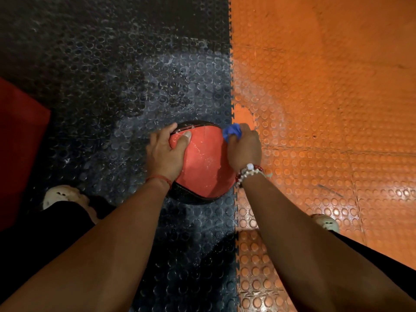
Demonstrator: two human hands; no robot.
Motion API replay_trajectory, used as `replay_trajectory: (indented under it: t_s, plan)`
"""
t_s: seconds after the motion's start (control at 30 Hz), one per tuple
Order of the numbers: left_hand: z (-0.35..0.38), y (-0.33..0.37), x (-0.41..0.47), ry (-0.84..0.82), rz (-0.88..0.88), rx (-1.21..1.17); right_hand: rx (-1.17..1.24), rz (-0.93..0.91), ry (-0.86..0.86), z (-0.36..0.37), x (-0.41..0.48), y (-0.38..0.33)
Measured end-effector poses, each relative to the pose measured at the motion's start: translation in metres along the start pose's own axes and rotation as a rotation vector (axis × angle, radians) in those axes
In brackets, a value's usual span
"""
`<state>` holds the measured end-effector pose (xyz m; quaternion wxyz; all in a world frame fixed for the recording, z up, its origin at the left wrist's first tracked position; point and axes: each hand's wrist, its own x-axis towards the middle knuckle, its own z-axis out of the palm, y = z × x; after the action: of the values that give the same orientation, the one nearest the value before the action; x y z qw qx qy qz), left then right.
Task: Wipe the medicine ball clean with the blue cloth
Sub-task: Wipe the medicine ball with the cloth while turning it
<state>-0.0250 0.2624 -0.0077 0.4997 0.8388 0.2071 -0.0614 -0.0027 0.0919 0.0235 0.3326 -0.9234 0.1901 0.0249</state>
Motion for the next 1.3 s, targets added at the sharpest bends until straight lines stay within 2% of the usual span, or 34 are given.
replay_trajectory:
  t_s: [0.1, 0.17, 0.27, 0.33, 0.43, 0.53, 0.6, 0.77, 0.87, 0.93, 1.0, 1.13, 1.2, 1.3]
  plan:
    - [0.002, 0.003, 0.006, -0.005, -0.029, 0.012, 0.007, 0.015, 0.102, -0.001, -0.035, 0.008]
    - [0.002, 0.004, 0.009, 0.003, -0.049, 0.005, 0.018, -0.089, 0.136, 0.005, -0.065, 0.001]
    - [0.001, 0.005, 0.012, 0.022, -0.068, 0.002, -0.018, -0.285, 0.093, 0.010, -0.078, -0.014]
    - [0.000, 0.005, 0.011, 0.028, -0.065, 0.004, -0.044, -0.320, 0.084, 0.009, -0.061, -0.019]
    - [0.001, 0.005, 0.011, 0.037, -0.071, -0.002, -0.020, -0.241, 0.103, 0.007, -0.035, -0.013]
    - [0.005, 0.007, 0.013, 0.075, -0.108, -0.020, 0.053, 0.015, 0.140, 0.006, -0.026, 0.010]
    - [0.005, 0.007, 0.015, 0.092, -0.126, -0.026, 0.085, 0.092, 0.156, 0.007, -0.040, 0.021]
    - [0.007, 0.010, 0.017, 0.081, -0.121, 0.009, 0.113, -0.143, 0.182, 0.016, -0.082, 0.006]
    - [0.006, 0.010, 0.017, 0.072, -0.114, 0.006, 0.050, -0.316, 0.123, 0.017, -0.067, -0.013]
    - [0.004, 0.009, 0.017, 0.068, -0.109, -0.009, 0.028, -0.349, 0.130, 0.014, -0.049, -0.021]
    - [0.004, 0.009, 0.017, 0.069, -0.111, -0.018, 0.024, -0.261, 0.135, 0.011, -0.030, -0.017]
    - [0.005, 0.010, 0.016, 0.078, -0.126, -0.012, 0.091, 0.124, 0.138, 0.007, -0.017, 0.019]
    - [0.006, 0.011, 0.018, 0.082, -0.135, -0.008, 0.119, 0.118, 0.182, 0.012, -0.040, 0.026]
    - [0.006, 0.011, 0.021, 0.089, -0.140, -0.008, 0.161, -0.035, 0.224, 0.021, -0.078, 0.012]
